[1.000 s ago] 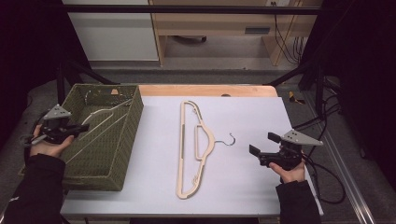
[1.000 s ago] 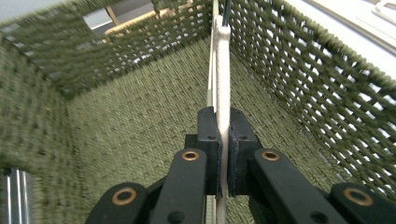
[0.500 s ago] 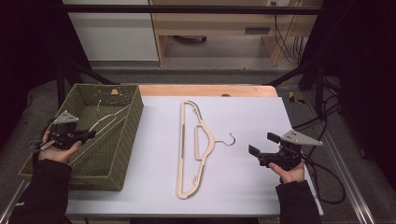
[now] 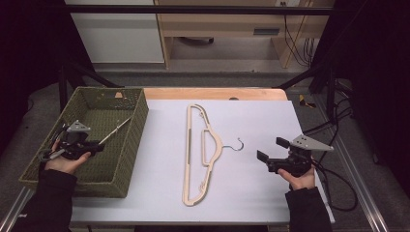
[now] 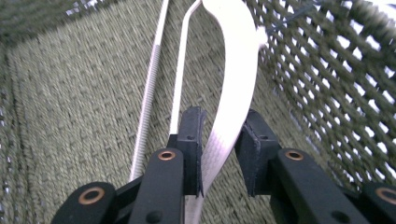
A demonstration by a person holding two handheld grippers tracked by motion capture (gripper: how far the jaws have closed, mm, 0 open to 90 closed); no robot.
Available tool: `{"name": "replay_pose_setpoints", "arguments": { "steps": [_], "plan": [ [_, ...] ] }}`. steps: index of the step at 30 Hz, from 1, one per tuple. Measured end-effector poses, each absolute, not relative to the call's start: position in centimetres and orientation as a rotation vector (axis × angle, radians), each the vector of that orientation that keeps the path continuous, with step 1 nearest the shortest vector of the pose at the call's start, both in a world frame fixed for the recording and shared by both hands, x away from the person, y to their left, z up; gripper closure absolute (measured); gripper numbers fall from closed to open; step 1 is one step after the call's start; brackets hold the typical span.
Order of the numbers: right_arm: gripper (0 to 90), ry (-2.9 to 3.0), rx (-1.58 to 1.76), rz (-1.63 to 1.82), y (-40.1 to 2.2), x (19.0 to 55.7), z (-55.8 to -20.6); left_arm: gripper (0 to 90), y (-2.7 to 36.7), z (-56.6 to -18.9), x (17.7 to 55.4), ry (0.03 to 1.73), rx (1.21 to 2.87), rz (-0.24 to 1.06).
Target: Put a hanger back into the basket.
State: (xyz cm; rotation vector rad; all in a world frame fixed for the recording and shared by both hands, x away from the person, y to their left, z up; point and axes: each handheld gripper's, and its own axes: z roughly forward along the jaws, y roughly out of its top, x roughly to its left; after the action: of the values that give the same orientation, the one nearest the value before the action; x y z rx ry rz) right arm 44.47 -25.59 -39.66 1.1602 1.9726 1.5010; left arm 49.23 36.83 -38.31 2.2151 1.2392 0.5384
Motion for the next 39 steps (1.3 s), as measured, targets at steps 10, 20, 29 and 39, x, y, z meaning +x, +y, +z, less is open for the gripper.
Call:
{"name": "replay_pose_setpoints", "arguments": {
  "steps": [10, 20, 29, 39],
  "plan": [
    [5.3, 1.974, 1.158, 1.499, -25.5, 44.5, -39.7, 68.7, 36.4, -38.5, 49.3, 1.237, 2.248, 0.505],
    [5.3, 1.974, 1.156, 1.498, -25.5, 44.5, -39.7, 62.2, 36.9, -37.8, 48.7, 1.23, 2.206, 0.502],
    [5.2, 1.98, 1.15, 1.51, -25.2, 44.4, -39.6, 43.8, 37.7, -35.8, 47.2, 1.206, 1.998, 0.603],
    [5.8, 1.993, 1.132, 1.507, -25.1, 44.8, -39.7, 13.9, 34.9, -32.8, 44.6, 1.08, 1.741, 0.72]
  ]
}}
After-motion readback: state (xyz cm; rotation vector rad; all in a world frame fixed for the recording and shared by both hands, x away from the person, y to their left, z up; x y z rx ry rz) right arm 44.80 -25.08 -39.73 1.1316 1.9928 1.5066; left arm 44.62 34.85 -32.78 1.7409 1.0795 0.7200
